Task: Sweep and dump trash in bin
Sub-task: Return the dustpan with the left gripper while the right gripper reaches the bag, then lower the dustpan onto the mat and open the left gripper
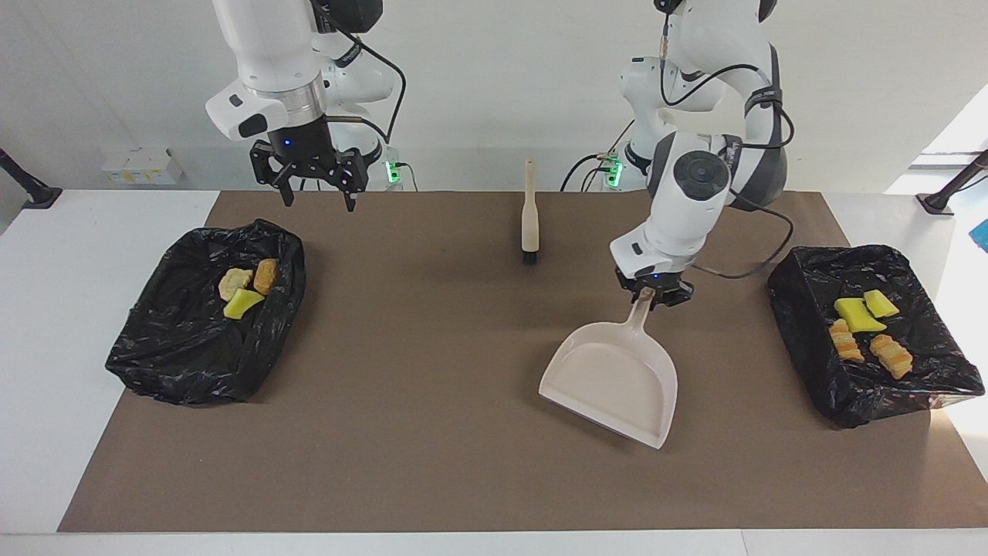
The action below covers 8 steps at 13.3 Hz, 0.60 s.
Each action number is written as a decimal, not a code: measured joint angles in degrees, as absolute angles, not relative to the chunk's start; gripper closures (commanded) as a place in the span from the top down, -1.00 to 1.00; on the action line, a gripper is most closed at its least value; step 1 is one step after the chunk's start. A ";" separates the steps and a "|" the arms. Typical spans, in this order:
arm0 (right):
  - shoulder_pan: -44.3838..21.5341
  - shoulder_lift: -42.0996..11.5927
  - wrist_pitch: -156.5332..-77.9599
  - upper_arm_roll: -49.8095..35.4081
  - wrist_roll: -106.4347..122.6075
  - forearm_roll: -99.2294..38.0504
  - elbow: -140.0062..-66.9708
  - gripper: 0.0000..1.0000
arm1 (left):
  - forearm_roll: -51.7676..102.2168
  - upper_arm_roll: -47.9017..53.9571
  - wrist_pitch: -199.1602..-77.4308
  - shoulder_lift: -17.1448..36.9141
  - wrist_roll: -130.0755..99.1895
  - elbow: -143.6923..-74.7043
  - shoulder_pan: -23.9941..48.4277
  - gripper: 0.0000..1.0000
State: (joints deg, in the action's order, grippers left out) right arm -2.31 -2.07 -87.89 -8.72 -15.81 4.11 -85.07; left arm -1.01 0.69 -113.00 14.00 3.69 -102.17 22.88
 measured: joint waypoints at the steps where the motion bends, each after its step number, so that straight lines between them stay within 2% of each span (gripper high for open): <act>1: -1.80 -2.05 -87.69 -8.72 -15.54 4.11 -85.03 1.00 | -0.20 0.67 -114.29 15.00 -0.46 -102.04 25.22 -1.00; 5: 1.57 -1.92 -86.72 -8.80 -11.04 1.96 -85.82 1.00 | 2.31 0.65 -120.49 20.27 -19.97 -101.25 34.00 -1.00; 6: 2.81 -1.91 -86.72 -8.79 -9.26 0.87 -85.89 1.00 | 2.43 0.59 -121.94 21.94 -26.40 -100.71 35.56 0.08; 7: 3.78 -1.91 -86.72 -8.78 -7.44 0.30 -85.93 1.00 | 2.44 0.59 -124.04 23.32 -33.15 -99.90 36.42 0.99; 8: 4.26 -1.91 -86.72 -8.77 -6.02 0.13 -85.94 1.00 | 2.51 0.45 -125.61 24.12 -37.13 -99.23 36.45 1.00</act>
State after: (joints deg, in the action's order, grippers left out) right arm 4.26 -1.91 -86.72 -8.77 -6.02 0.13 -85.94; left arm 2.51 0.45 -125.61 24.12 -37.13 -99.23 36.45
